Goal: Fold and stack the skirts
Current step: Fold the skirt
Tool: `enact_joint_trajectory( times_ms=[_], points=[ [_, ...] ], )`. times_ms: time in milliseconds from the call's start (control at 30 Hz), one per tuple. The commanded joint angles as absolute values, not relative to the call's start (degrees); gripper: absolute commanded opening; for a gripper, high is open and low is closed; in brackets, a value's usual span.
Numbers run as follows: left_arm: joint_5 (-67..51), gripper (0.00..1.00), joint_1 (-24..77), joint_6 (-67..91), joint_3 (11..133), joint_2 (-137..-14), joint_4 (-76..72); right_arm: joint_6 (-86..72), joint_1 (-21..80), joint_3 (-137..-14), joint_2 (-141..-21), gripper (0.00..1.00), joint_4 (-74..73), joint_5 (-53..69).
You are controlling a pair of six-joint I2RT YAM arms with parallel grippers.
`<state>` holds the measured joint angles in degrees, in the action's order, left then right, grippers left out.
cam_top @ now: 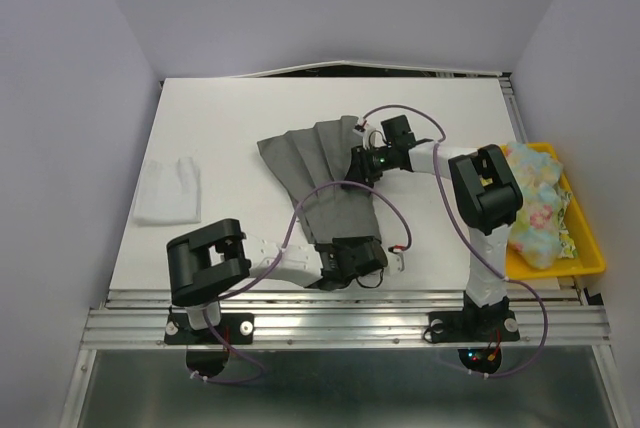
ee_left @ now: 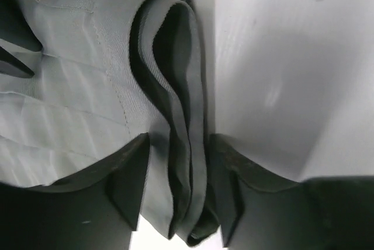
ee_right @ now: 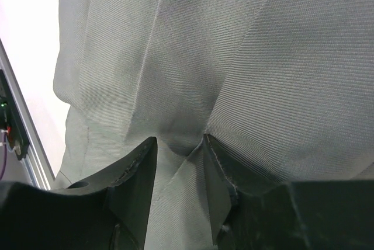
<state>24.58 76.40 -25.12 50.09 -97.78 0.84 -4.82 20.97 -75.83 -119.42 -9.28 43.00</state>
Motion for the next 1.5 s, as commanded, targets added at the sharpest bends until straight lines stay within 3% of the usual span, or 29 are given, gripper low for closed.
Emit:
enact_joint_trajectory(
  times_ms=[0,300,400,633,767,967,1133,1367,1467],
  points=[
    [25.8,0.51,74.3,-24.9,48.5,-102.3,3.5,-0.8,21.8,-72.3,-121.7,0.43,-9.4,37.8],
    [20.1,0.13,72.9,-26.3,47.5,-100.8,6.5,0.5,21.8,-65.4,-118.7,0.40,-10.2,34.9],
    [18.7,0.01,72.9,-26.5,48.0,-99.6,8.6,1.2,21.8,-67.1,-116.4,0.47,-12.8,34.5],
    [8.8,0.00,72.9,-24.9,53.3,-94.8,20.9,1.2,21.8,-80.2,-112.7,0.74,-16.3,31.6],
    [3.0,0.00,72.9,-23.7,56.8,-92.0,26.5,2.9,20.7,-90.4,-116.5,0.81,-18.4,29.4],
    [-4.6,0.00,73.2,-22.5,60.1,-89.7,32.6,4.3,19.6,-103.6,-125.8,0.81,-19.8,29.7],
    [-9.9,0.00,73.2,-21.7,65.1,-88.6,37.1,5.4,19.6,-110.7,-135.6,0.79,-22.3,38.4],
    [-16.6,0.00,71.4,-24.3,78.4,-89.0,46.7,9.0,20.1,-102.3,-136.1,0.72,-22.3,48.6],
    [-20.7,0.00,65.8,-26.3,84.3,-91.2,52.4,10.7,20.7,-96.1,-133.3,0.68,-21.4,49.8]
  ],
)
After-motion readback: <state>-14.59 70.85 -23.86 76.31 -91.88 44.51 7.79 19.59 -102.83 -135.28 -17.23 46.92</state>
